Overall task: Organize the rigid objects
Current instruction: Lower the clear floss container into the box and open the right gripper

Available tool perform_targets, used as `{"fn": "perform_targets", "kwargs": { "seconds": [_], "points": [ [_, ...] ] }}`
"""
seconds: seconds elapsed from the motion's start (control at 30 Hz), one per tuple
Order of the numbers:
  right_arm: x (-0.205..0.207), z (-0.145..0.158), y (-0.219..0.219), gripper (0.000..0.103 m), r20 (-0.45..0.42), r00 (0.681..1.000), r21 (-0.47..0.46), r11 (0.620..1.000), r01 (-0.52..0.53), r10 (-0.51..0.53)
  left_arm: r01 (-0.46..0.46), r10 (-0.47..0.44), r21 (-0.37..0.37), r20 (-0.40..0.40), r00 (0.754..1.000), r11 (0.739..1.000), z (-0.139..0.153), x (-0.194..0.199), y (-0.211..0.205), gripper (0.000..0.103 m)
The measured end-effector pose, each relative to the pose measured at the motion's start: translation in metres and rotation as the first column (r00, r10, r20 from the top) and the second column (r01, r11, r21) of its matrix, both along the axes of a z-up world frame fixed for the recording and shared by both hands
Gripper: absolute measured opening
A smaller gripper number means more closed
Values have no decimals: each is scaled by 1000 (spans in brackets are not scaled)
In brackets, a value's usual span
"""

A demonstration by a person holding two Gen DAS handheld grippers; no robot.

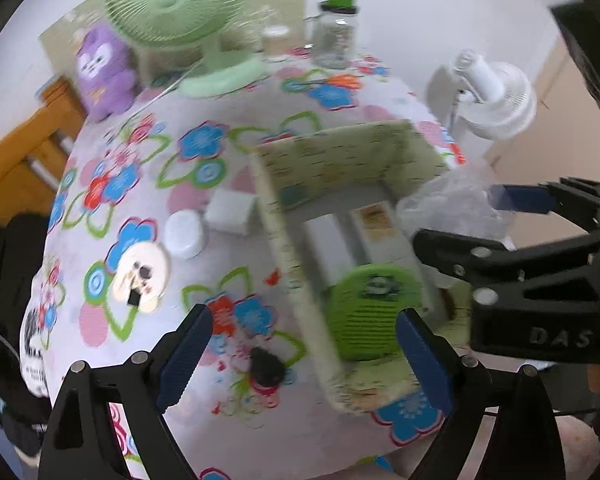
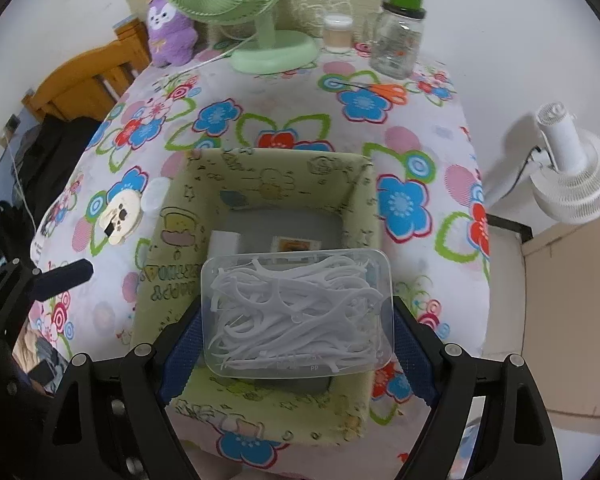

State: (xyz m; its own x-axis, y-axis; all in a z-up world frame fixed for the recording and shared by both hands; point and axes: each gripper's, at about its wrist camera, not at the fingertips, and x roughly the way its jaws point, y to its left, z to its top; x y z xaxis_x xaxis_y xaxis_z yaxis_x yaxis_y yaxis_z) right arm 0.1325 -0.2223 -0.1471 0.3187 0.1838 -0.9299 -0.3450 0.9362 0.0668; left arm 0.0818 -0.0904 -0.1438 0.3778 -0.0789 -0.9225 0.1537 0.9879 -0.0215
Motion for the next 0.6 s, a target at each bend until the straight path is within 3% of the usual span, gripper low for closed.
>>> {"fn": "perform_targets", "kwargs": {
  "seconds": [0.3, 0.4, 0.6],
  "points": [
    [-7, -19, 26, 87, -68, 996, -4, 998, -66, 66, -68, 69, 15, -47, 997, 998, -12, -7, 29, 94],
    [-8, -23, 27, 87, -90, 995, 15, 999, -43, 44, -65, 64, -18, -58, 996, 998, -13, -9, 34, 95],
    [-10, -28, 26, 88, -128, 992, 52, 999, 13, -6, -10, 9, -11, -51, 999, 1000, -10, -9, 33, 95]
  ]
}}
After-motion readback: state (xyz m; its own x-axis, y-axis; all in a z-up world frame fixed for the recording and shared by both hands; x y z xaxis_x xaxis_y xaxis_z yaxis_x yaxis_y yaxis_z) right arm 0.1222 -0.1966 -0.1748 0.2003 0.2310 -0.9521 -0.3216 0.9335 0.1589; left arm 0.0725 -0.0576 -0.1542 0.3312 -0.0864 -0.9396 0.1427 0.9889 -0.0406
